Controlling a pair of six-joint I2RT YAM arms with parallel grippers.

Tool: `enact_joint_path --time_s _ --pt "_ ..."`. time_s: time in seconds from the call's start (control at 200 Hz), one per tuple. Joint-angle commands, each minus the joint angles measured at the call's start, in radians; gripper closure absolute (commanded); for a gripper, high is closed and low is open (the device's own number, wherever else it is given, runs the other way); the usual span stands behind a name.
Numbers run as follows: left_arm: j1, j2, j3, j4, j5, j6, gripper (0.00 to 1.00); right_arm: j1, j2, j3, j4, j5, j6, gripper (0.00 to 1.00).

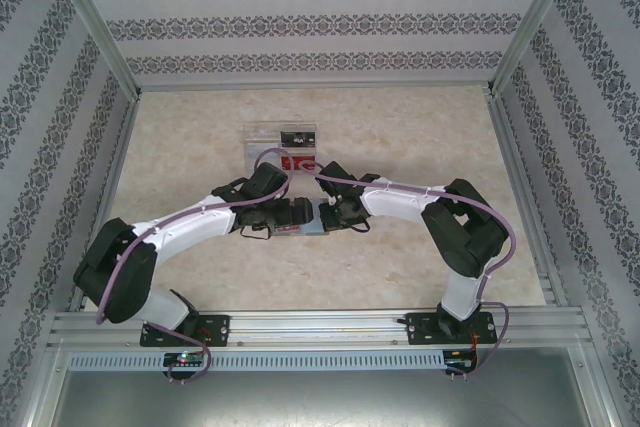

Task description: Take the credit cards out of the card holder

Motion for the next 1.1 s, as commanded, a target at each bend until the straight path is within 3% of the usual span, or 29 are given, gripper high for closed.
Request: enact_joint_path --time_s 0.0,0.115,0.175,0.275,0.37,0.59,1.094 --pt "0.020 -0.053 -0.021 -0.064 -0.063 0.019 0.00 -0.006 -0.045 0.028 0.018 0.024 0.009 0.97" --pt "0.046 -0.066 -0.048 -0.047 -0.050 0.014 0.12 -0.003 -0.071 0.059 0.034 -0.015 0.017 0.91" --pt "0.056 -0.057 -0.058 -0.034 -0.037 0.017 0.29 0.006 -0.073 0.082 0.043 -0.036 0.030 0.90" --pt "0.071 -0.032 -0.072 -0.016 -0.029 0.021 0.68 0.015 -0.065 0.110 0.080 -0.099 0.068 0.89" --pt "0.086 -0.001 -0.080 -0.004 -0.020 0.030 0.87 0.017 -0.044 0.112 0.147 -0.170 0.132 0.89" --pt "0.107 0.042 -0.092 0.014 -0.001 0.047 0.92 0.020 0.039 0.116 0.260 -0.296 0.255 0.88" --pt "0.110 0.084 -0.108 0.044 0.034 0.041 0.93 0.016 0.160 0.136 0.245 -0.325 0.321 0.86"
